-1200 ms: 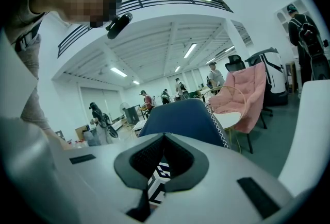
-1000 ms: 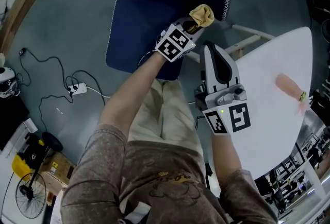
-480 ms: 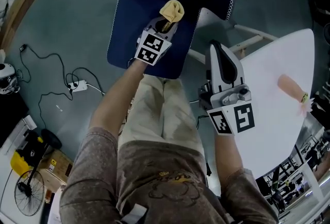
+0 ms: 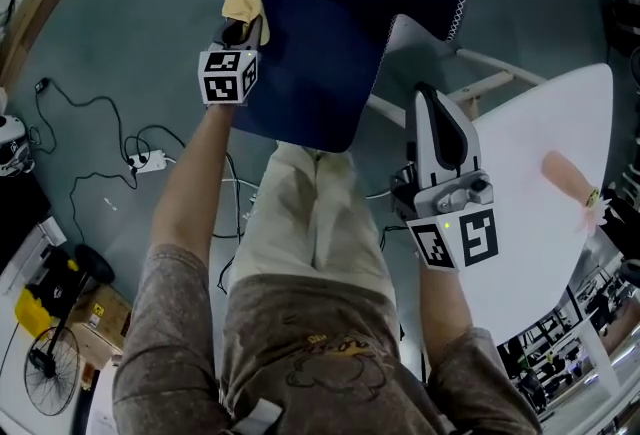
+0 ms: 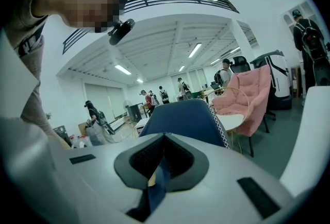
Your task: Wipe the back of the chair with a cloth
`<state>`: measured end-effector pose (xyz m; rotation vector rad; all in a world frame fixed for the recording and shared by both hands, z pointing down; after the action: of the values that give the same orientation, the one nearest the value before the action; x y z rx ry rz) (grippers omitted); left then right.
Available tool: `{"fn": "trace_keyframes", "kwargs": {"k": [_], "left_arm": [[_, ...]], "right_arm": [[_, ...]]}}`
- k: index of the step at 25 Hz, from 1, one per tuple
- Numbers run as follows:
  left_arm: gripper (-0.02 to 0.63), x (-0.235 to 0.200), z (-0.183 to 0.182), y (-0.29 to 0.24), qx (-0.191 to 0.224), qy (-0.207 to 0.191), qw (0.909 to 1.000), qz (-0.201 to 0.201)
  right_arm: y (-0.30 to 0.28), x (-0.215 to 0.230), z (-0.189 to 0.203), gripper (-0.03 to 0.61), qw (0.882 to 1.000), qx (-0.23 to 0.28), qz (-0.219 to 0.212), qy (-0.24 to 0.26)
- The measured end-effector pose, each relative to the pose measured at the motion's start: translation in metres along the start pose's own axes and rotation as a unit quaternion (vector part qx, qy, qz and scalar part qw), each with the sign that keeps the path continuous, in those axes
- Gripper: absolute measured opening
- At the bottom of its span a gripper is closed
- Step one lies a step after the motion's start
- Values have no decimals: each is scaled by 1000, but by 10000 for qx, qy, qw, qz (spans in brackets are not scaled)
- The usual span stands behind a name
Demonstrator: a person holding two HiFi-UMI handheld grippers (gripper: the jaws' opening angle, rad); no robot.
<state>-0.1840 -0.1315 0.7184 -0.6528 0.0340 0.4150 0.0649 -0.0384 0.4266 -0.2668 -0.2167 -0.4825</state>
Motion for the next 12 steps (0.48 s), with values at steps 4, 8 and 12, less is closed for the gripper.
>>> {"fn": "trace_keyframes", "kwargs": {"k": [4,8,12], "left_arm": [[51,-50,3,6,-13,452,9969,-642],[51,-67,-2,-1,-6,502,9956,-792],[51,-69,-11,-16,7,682,9938,-876]], "right_arm": [[0,-3,2,23,10000,-45,0,29],[0,-1,3,23,10000,-93,23,12],[3,0,-2,23,9999,-144,21,61]]}}
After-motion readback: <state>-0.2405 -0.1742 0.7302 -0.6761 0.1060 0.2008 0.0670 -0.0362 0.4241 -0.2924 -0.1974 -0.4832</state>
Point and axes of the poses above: the fingertips, and each gripper's own axes: y backward along the fingers, x to its right, z out of its underside, the point moved 3 cm from there along y, backward along the fingers, and after that the axes turned 3 degrees about x, right-handed, at the moved point
